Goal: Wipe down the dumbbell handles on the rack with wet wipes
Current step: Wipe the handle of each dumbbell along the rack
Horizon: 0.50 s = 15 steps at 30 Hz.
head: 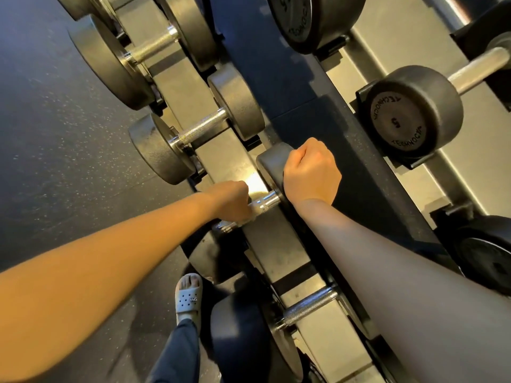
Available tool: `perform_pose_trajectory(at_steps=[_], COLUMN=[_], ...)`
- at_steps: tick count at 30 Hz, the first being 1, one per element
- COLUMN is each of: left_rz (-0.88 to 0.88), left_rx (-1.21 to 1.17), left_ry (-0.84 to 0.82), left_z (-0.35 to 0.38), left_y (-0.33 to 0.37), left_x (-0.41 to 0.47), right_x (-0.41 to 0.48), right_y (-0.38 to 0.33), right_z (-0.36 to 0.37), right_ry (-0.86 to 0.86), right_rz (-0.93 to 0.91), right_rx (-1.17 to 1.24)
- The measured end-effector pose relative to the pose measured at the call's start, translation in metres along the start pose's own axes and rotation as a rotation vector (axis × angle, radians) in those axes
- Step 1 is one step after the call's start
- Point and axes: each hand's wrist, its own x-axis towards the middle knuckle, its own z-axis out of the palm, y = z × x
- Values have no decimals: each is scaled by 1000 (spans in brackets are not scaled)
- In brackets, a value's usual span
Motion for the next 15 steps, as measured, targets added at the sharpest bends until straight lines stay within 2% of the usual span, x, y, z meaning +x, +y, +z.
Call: perform_pose_trajectory(at_steps=[2, 3, 8, 10, 12, 15], left_rz=[8, 14, 42, 39, 67, 89], left_rx=[57, 4, -765, -898, -703, -218], left_ry=[-71, -64, 34, 15, 20, -93], left_z=[-1, 0, 5, 11, 14, 4], left_y=[-7, -9, 11, 8, -5, -19], left_x=[0, 4, 29, 32, 29, 19], right_x=[0, 0, -1, 0, 0, 0], right_y=[0, 0, -1, -1, -1, -3], right_z=[-1, -1, -1, -1, -2, -3], right_ry=[-5, -8, -11, -14, -14, -29], right_rz=[9, 12, 14, 17, 22, 25], right_rx=[2, 1, -34, -54, -61, -68])
